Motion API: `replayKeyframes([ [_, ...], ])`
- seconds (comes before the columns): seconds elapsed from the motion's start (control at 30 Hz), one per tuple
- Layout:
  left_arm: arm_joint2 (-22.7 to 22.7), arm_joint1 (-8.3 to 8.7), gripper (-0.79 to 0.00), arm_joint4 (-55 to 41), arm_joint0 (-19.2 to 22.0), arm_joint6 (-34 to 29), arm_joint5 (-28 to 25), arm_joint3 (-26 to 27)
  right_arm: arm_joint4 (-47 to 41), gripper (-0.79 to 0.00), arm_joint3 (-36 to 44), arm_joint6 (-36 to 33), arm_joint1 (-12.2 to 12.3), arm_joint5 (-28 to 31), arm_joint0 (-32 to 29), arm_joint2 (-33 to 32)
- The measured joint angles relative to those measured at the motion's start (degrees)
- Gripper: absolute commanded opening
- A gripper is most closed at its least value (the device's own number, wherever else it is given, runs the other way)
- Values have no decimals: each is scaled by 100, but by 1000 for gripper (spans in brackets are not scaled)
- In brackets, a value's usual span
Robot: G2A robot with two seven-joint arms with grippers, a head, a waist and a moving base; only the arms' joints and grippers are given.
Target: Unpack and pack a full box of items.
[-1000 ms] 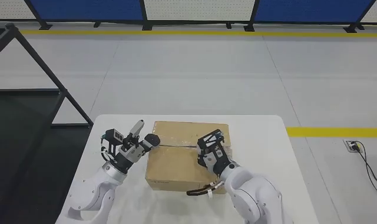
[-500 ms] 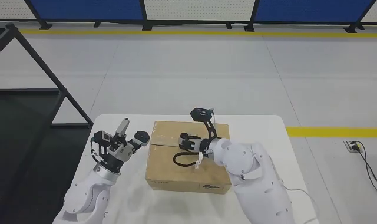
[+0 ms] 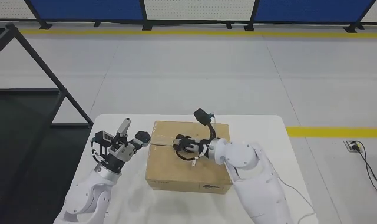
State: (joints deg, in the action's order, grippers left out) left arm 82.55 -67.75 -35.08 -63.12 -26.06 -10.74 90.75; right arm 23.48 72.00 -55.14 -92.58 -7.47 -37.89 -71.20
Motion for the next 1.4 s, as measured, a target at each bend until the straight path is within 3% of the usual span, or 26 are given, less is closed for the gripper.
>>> replayKeyframes([
  [0.23,23,-12,0,-4,0,9,-4,-12,30,-785,-197,157,19,-359,115,104],
  [0.57,32,-28,0,16,27,-16,5,-6,359,-785,432,111,150,-817,-289,53],
  [1.4,-23,-69,0,102,41,-105,46,21,280,-785,1434,360,511,-1209,-1252,-828],
])
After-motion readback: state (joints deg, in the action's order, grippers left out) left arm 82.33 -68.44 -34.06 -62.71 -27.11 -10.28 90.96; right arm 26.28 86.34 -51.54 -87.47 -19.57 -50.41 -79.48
